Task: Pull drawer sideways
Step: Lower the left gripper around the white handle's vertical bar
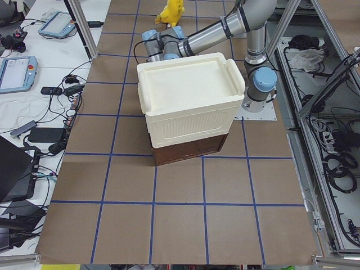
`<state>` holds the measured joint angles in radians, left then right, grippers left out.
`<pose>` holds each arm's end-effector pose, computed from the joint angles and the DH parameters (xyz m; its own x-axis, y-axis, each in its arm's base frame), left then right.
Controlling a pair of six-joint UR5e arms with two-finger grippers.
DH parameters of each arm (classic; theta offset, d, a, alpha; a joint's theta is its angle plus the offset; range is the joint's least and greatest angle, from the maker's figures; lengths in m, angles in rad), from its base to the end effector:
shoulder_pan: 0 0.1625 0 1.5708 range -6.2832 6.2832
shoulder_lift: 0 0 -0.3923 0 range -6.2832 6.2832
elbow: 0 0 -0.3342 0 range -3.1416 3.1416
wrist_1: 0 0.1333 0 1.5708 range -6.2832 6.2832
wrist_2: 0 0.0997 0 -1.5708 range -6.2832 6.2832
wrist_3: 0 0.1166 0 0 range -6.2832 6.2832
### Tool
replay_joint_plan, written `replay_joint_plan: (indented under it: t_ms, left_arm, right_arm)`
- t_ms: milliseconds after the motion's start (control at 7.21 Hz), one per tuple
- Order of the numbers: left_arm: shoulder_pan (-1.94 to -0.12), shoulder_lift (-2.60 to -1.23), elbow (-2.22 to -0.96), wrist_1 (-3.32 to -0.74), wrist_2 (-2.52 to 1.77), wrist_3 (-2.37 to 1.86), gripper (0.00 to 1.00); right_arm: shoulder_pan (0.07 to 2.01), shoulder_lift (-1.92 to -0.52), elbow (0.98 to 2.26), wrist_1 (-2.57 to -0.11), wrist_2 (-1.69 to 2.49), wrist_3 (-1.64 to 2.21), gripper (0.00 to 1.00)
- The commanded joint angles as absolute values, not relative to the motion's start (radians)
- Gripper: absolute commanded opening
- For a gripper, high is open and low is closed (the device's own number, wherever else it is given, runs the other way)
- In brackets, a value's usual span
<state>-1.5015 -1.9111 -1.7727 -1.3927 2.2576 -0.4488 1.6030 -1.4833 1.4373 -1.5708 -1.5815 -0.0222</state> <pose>-0.0261 -0.4812 0.2401 -0.6810 -0.2498 -0.6883 -0.3998 0.9144 0.0638 0.1472 -0.4686 0.4568 -0.9985 -0.0539 0.0117 -0.0543 0.9975 -0.0457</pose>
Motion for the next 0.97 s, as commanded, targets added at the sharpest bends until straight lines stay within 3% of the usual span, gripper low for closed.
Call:
replay_joint_plan:
  t_ms: [0,416,832]
  left_arm:
    - [-1.497,-1.917,-1.775,-1.391,2.252,-0.454,0.83]
    - [-1.497,-1.919,-1.775,-1.393,2.252,-0.453,0.83]
    - [-1.497,-1.917,-1.789,-1.393,2.252,-0.454,0.75]
  right_arm:
    - [1.603,-1.483,1.437,-1.571,-1.58,-0.021,1.0]
    - [1.603,-1.483,1.437,-1.571,-1.58,-0.021,1.0]
    - [1.603,-1.483,1.437,-1.571,-1.58,-0.021,1.0]
